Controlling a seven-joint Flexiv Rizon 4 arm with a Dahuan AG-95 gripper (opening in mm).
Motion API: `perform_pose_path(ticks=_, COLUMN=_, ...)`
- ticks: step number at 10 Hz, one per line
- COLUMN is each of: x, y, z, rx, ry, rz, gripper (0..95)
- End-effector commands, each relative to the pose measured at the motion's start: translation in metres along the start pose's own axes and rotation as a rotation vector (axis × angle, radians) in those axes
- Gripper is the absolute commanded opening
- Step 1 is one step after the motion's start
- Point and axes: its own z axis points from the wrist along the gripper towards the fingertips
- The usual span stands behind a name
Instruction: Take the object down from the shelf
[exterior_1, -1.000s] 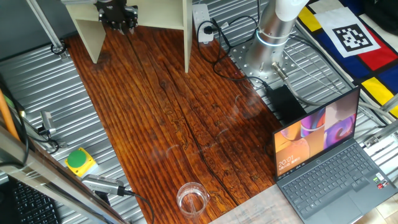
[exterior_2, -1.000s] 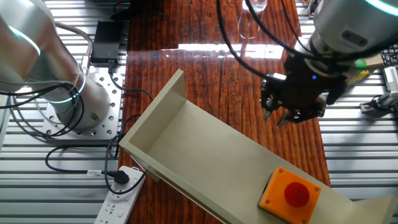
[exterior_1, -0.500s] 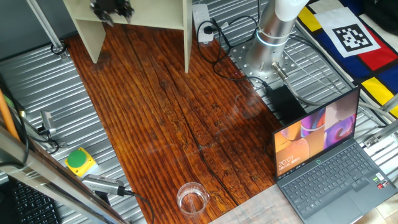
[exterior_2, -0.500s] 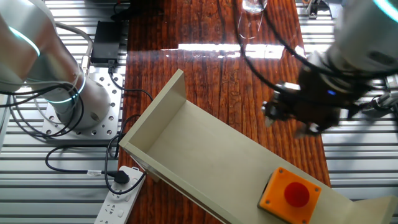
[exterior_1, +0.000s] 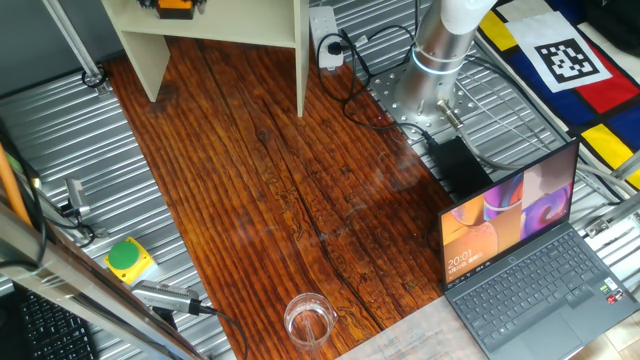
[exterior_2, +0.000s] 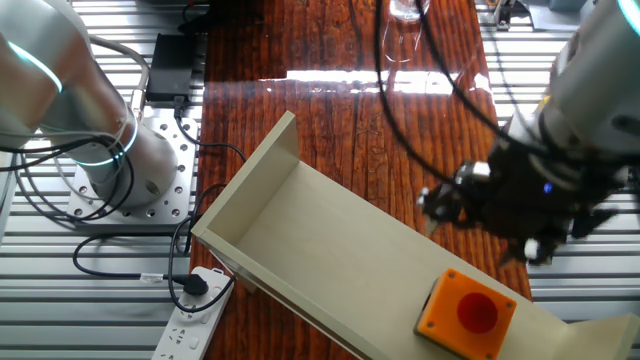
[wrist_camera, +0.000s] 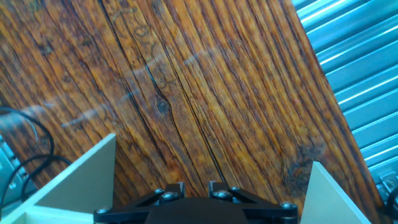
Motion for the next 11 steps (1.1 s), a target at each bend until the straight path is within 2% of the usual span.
perform_pose_path(ticks=1, x=0.009, y=-0.006, z=0.001, rx=0.004, ry=-0.008, rz=-0.004, gripper=76.0)
perform_pose_path(ticks=4, x=0.015, y=-0.011, z=0.000, rx=0.036, ry=-0.018, rz=-0.009, gripper=76.0)
perform_pose_path(ticks=6, x=0.019, y=-0.019, z=-0.004, rx=0.049, ry=-0.011, rz=-0.032, gripper=76.0)
perform_pose_path(ticks=8, x=0.023, y=-0.021, z=-0.002, rx=0.067, ry=-0.017, rz=-0.025, gripper=76.0)
perform_pose_path(ticks=11, x=0.028, y=-0.027, z=-0.001, rx=0.073, ry=-0.023, rz=-0.028, gripper=76.0)
